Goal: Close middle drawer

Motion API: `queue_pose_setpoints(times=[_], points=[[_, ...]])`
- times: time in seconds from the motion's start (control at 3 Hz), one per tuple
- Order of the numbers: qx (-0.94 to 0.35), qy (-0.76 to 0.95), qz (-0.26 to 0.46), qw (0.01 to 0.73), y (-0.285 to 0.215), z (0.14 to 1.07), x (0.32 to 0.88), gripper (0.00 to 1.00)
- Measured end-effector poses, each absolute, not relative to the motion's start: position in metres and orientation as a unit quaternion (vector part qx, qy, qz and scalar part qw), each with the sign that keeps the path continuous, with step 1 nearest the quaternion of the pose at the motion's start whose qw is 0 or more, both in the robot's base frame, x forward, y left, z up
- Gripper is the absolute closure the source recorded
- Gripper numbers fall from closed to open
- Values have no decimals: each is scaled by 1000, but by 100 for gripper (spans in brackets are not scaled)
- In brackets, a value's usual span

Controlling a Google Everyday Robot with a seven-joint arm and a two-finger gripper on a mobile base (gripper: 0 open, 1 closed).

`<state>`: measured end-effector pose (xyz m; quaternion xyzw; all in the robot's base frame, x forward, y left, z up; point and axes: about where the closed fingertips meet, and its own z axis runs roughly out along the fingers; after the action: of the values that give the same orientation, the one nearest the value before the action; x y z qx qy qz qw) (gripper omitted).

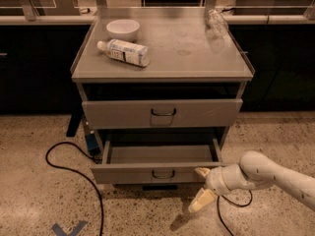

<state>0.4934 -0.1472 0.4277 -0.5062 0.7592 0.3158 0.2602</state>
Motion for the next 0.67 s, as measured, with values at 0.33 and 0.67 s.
queue_pose_setpoints(times=[0.33, 0.67], points=[[-503, 756, 328, 259, -137, 423, 515, 0], [-495, 758, 334, 262, -124, 427, 554, 0]])
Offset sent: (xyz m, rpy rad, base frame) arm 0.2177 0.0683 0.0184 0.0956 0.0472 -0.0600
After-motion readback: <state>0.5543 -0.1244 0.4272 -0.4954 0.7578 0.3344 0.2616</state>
